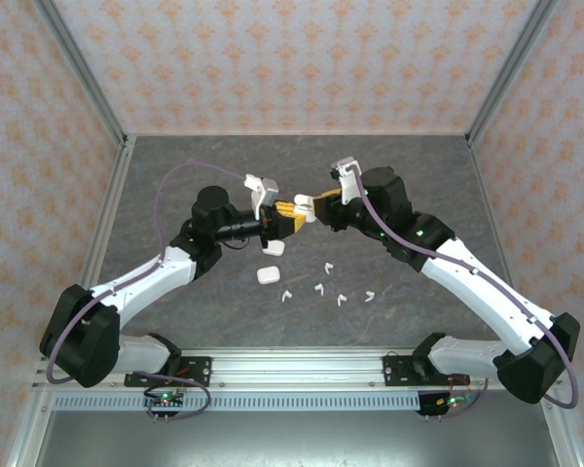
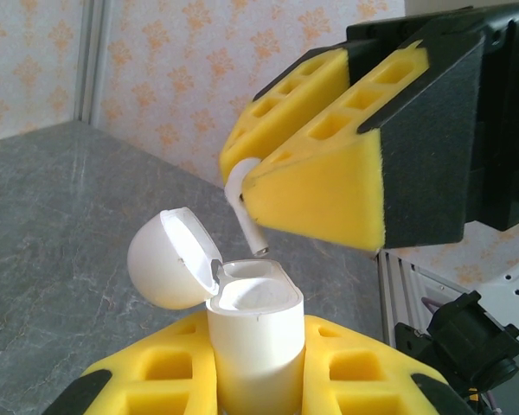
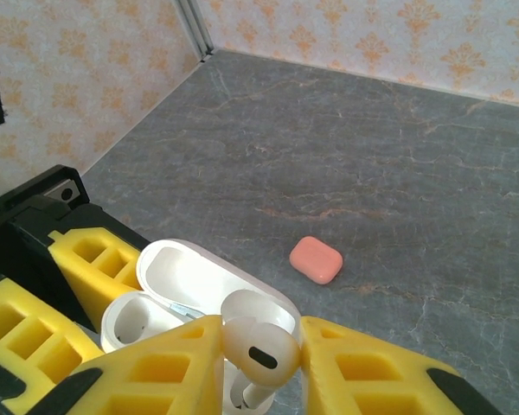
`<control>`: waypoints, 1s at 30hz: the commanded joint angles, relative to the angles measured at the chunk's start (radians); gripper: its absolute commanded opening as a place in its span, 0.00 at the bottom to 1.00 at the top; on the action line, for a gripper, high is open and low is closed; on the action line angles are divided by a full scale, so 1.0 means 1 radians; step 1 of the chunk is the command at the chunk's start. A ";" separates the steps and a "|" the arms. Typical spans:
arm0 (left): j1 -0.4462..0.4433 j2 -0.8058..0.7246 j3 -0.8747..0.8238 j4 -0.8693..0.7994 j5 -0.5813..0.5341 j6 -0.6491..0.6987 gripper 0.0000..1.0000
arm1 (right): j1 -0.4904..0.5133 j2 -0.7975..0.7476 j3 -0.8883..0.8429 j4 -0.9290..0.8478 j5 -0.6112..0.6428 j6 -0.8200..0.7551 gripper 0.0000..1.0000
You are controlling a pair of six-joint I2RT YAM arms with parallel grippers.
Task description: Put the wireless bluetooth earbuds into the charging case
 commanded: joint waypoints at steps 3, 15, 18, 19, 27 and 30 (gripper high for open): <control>-0.011 -0.028 0.031 0.014 0.006 0.014 0.00 | 0.007 0.019 0.013 0.017 -0.016 0.015 0.26; -0.011 -0.045 0.018 0.017 -0.042 0.019 0.00 | 0.008 0.020 0.027 -0.021 -0.060 0.045 0.26; -0.012 -0.049 0.013 0.023 -0.053 0.017 0.00 | 0.007 0.019 0.033 -0.042 -0.073 0.061 0.26; -0.011 -0.050 0.013 0.023 -0.055 0.017 0.00 | 0.007 0.020 0.034 -0.048 -0.078 0.065 0.26; -0.011 -0.045 0.011 0.029 -0.066 0.015 0.00 | 0.007 0.026 0.044 -0.070 -0.107 0.081 0.29; -0.011 -0.045 0.010 0.030 -0.071 0.016 0.00 | 0.006 0.027 0.046 -0.067 -0.116 0.087 0.30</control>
